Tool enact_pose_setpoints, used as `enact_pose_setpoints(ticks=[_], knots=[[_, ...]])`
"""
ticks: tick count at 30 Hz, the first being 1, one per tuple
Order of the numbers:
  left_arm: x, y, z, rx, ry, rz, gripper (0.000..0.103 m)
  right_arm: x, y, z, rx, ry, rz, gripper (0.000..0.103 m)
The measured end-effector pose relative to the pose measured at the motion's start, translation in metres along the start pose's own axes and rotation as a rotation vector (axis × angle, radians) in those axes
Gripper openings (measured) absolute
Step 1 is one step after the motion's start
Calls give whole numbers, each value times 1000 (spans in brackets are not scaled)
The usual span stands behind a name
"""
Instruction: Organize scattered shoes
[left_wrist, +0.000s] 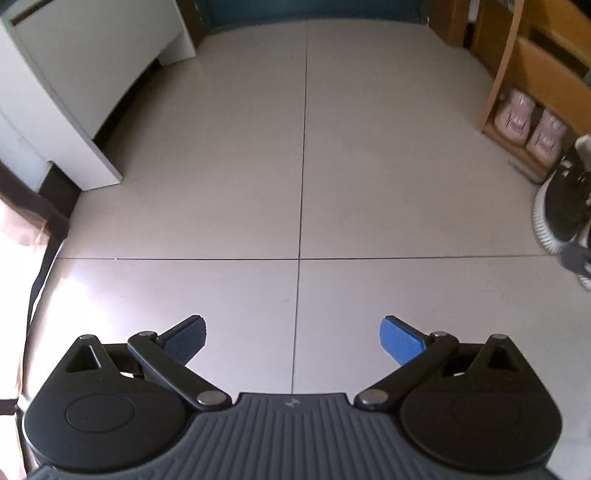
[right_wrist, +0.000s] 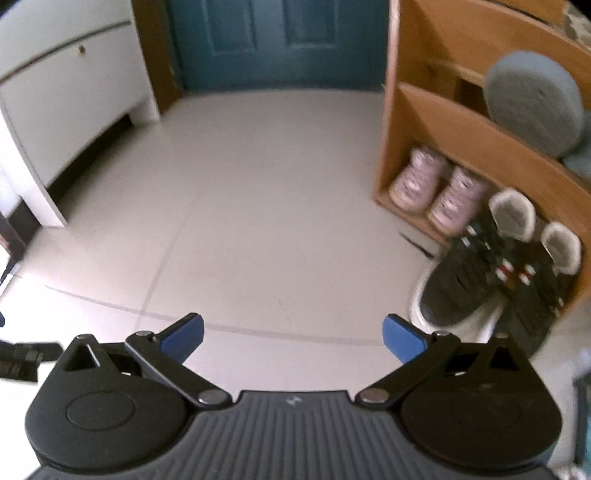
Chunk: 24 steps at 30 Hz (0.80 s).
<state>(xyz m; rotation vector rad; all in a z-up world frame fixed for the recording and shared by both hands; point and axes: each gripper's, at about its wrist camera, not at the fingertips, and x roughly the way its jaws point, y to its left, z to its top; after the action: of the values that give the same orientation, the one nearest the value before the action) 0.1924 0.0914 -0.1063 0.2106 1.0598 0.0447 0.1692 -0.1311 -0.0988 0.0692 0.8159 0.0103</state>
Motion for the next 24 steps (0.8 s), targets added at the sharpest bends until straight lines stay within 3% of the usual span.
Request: enact_pose_setpoints(ticks=[5, 8, 12, 17, 24], knots=[[17, 5, -6, -9, -39, -76, 103, -7, 11, -27, -15, 34, -136, 102], [23, 14, -21, -45, -55, -81, 103, -5, 22, -34, 8, 48, -182, 102], [39, 22, -35, -79, -8, -79, 103, 0, 52, -34, 14, 4, -211, 102], [39, 34, -48, -65, -8, -46, 103, 11, 92, -42, 11, -30, -161, 102], [21, 50, -72, -107, -29, 35, 103, 10, 107, -65, 4, -68, -102, 102]])
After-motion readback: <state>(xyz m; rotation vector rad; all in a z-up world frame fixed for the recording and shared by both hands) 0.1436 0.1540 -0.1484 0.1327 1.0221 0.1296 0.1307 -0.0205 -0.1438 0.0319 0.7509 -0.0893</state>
